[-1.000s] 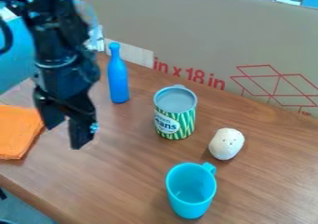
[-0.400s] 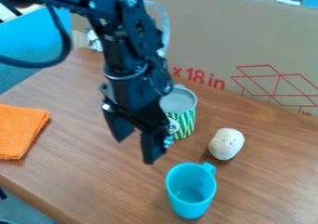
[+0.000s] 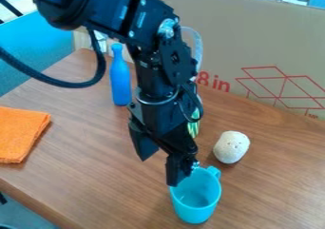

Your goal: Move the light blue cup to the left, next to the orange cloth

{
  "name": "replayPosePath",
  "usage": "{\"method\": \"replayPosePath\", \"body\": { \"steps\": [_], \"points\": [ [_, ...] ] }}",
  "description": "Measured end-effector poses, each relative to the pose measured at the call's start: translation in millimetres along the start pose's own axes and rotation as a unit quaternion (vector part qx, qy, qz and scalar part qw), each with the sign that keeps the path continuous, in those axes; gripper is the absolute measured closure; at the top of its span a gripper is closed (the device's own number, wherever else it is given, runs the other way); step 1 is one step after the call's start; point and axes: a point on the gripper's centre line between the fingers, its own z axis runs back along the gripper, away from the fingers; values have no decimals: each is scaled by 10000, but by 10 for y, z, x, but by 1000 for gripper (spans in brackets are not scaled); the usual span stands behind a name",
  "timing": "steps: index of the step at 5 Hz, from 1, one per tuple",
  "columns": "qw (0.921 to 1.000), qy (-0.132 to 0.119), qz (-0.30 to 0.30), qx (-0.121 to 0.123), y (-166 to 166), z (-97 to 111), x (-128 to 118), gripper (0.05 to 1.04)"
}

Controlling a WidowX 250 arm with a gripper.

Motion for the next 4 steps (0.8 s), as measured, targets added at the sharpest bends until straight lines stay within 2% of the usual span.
{"method": "replayPosePath", "body": {
  "steps": [1,2,4],
  "points": [
    [10000,-21,18,11,-22,-45,29,82],
    [9998,178,-67,16,-1,-129,45,82],
    [9997,242,-11,49,10,-216,81,82]
  ]
}}
